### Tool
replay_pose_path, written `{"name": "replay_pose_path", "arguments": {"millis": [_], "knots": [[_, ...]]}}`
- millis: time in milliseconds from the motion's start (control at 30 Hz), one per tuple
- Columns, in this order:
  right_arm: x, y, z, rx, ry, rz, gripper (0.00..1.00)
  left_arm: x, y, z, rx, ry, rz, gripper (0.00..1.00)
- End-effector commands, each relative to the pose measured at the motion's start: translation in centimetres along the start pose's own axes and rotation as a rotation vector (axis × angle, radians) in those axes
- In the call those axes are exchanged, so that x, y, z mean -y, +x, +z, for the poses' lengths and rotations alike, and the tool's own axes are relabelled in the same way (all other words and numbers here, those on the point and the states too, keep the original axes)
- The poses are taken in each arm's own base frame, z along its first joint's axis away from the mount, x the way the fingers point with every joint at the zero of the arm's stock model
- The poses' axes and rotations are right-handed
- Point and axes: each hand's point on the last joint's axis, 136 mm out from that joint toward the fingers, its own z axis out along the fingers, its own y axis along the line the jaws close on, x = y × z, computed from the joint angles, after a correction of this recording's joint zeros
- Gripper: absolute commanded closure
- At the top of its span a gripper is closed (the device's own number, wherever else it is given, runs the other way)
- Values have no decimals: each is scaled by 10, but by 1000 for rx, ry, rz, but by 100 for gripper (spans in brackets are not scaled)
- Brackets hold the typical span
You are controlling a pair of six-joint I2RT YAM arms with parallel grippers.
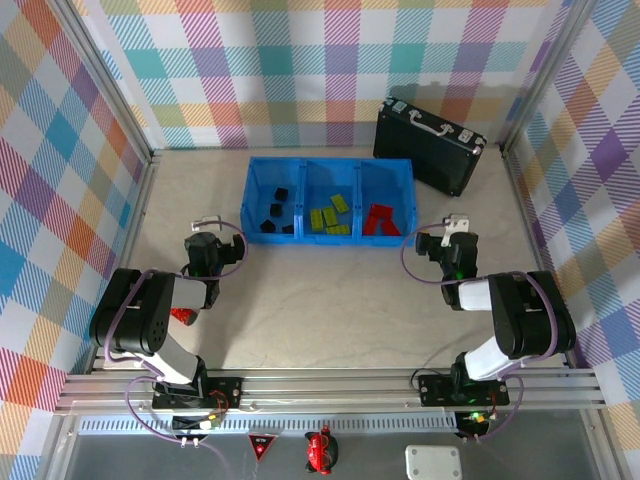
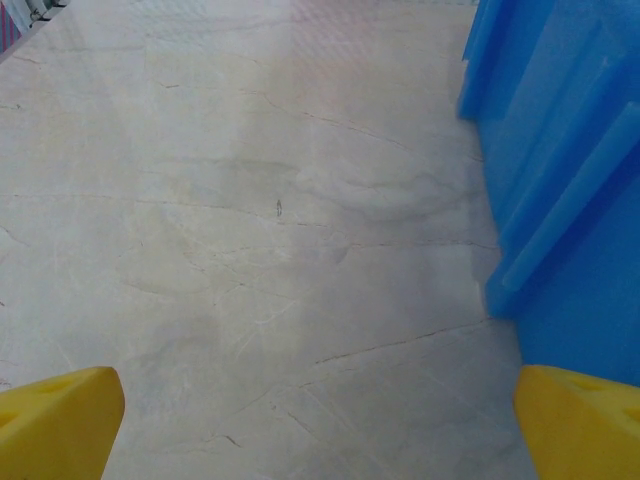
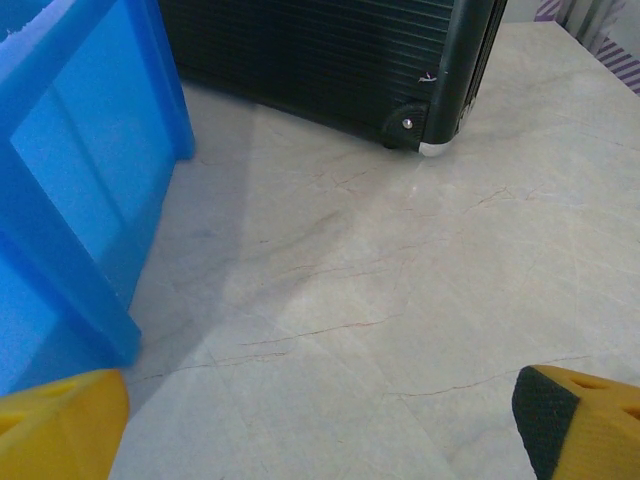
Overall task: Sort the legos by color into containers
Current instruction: Reset both arms
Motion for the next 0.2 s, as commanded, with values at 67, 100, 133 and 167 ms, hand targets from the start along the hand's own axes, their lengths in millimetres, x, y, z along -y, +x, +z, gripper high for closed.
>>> {"name": "replay_pose_path", "arguments": {"millis": [67,100,133,167], "knots": [[-4,-14,6,21,-62,30,1,4,-9,0,39,30,2,0],[-3,-14,6,23,-59,31,1,4,-9,-1,39,31,3,0],[-3,-14,5,24,-62,30,1,4,-9,0,40,30,2,0],[-3,-14,4,30,-58,29,1,4,-9,-1,39,29,2,0]]}}
